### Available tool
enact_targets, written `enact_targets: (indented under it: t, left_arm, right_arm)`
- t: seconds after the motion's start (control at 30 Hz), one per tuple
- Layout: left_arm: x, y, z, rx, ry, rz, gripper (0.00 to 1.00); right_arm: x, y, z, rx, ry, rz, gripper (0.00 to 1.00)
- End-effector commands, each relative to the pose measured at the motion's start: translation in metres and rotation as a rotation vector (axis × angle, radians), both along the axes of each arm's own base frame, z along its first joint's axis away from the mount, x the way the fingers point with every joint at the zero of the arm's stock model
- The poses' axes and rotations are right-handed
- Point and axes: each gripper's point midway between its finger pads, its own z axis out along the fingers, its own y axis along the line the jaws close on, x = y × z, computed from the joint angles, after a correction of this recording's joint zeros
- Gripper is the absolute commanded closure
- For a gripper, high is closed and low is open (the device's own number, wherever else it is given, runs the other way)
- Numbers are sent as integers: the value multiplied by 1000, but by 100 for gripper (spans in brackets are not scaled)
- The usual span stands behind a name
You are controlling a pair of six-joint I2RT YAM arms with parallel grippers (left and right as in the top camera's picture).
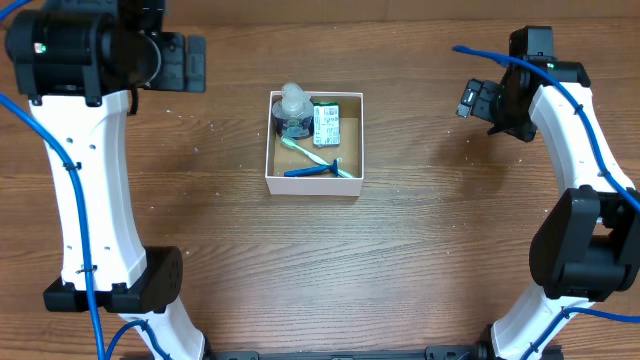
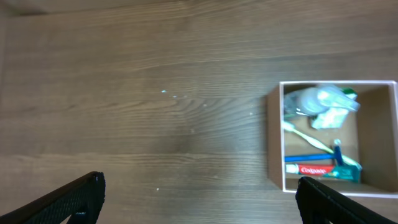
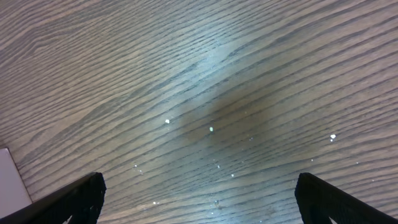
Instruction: Pack container
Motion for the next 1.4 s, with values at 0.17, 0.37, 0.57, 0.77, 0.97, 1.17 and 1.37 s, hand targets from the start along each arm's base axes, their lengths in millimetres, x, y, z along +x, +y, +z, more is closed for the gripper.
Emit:
enact_targets:
  t: [0.17,0.37,0.57,0.77,0.97,1.17,1.37]
  left_arm:
    - [0,9,1,8,-5,53,0]
    - [0,17,0,31,-1,75,0]
    - [2,18,2,32,-14,79,0]
    - [22,13,27,-8,-170,63,0]
    - [28,11,44,-17,-349,41,0]
    - [0,29,33,-13,-480,74,0]
    - [-49,48,0,-1,-523,129,0]
  right_arm:
    - [5,0,18,-11,-50,5,0]
    - [5,0,18,-11,-50,5,0]
    - [5,0,18,-11,-50,5,0]
    - [5,0,18,-11,-50,5,0]
    - [5,0,18,-11,-50,5,0]
    - [5,0,18,-10,-50,5,0]
    - [5,0,18,-10,-50,4,0]
